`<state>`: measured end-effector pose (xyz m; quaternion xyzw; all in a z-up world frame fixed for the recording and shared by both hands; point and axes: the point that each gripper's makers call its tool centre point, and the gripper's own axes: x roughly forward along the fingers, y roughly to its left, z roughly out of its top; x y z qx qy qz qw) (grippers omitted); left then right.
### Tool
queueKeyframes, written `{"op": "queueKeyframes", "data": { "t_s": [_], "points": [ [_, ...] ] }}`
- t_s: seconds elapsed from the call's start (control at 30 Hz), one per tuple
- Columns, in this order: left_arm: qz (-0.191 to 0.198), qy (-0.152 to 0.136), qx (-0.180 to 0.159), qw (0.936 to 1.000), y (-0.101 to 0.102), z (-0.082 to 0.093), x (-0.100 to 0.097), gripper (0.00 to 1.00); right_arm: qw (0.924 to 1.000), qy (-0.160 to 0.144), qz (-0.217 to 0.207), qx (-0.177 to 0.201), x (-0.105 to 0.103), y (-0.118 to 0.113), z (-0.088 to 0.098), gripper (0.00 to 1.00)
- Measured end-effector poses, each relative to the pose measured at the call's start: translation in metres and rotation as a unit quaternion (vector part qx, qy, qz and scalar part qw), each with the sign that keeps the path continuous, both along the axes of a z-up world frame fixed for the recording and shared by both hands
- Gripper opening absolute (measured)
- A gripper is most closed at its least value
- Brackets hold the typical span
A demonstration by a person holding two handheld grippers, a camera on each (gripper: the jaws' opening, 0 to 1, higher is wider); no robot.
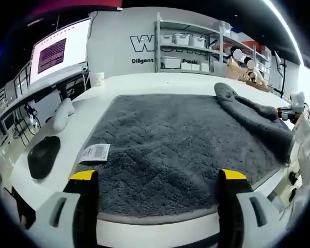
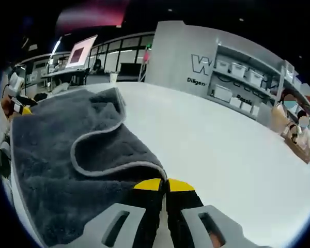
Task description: Open the folded towel by lifting each exposed corner and separating the folded layers until the towel lies flat within the target outline without major curled edges
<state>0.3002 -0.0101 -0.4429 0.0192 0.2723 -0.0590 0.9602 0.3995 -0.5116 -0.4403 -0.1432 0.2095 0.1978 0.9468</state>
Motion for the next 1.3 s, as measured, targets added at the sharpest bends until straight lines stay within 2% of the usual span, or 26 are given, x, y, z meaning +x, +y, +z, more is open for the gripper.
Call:
{"op": "queueKeyframes", "data": {
  "t_s": [1.3],
  "points": [
    [0.005,0.007,0.004,1.0,-0.001,-0.001,-0.002,0.95,0.9968,-0.005,-0.072,-0.034,-0.004,-0.077,-0.001,0.0]
  ]
}}
